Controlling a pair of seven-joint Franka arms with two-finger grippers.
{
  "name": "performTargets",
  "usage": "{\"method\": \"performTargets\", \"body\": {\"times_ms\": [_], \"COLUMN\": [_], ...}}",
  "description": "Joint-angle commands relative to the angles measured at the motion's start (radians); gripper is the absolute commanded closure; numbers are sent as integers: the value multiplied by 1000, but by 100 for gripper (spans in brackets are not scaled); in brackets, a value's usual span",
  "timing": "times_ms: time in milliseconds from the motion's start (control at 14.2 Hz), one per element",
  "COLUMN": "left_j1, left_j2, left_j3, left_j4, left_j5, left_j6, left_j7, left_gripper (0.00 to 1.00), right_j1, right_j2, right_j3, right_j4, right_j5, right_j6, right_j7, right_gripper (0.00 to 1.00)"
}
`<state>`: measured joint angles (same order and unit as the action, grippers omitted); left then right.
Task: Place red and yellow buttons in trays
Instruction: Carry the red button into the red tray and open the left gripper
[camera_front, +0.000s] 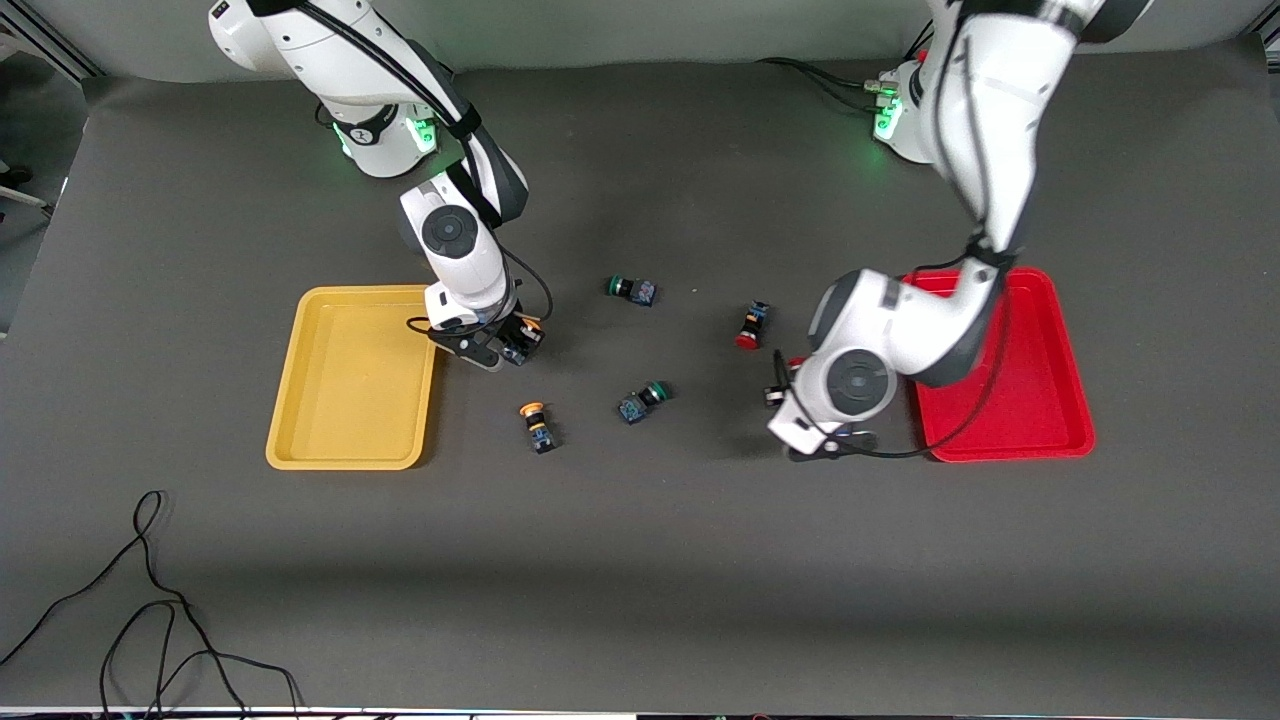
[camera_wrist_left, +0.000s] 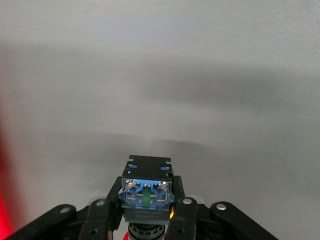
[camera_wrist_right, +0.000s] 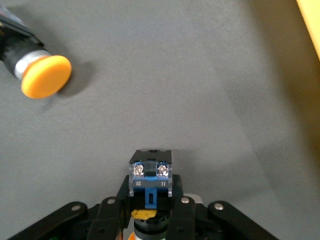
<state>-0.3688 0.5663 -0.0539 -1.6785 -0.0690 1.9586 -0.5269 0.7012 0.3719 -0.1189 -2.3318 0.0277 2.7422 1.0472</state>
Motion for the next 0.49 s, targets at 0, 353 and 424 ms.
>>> {"method": "performTargets", "body": {"times_ms": [0, 353, 424], "left_j1": [118, 267, 271], "left_j2": [-155, -299, -328], "left_j3": [3, 12, 15], "left_j4": [-96, -343, -401], "left_j5": [5, 110, 136], "left_j6": [-105, -38, -5], "left_j7": [129, 369, 370], "left_gripper": [100, 100, 100], "right_j1": [0, 0, 0], "right_j2": [-59, -243, -269], "right_j3": [-7, -57, -92], "right_j4": [41, 293, 337], "right_j5": [9, 0, -2], "right_j6": [-108, -718, -804], "right_j7": [-1, -164, -241], "right_gripper": [72, 72, 72]}}
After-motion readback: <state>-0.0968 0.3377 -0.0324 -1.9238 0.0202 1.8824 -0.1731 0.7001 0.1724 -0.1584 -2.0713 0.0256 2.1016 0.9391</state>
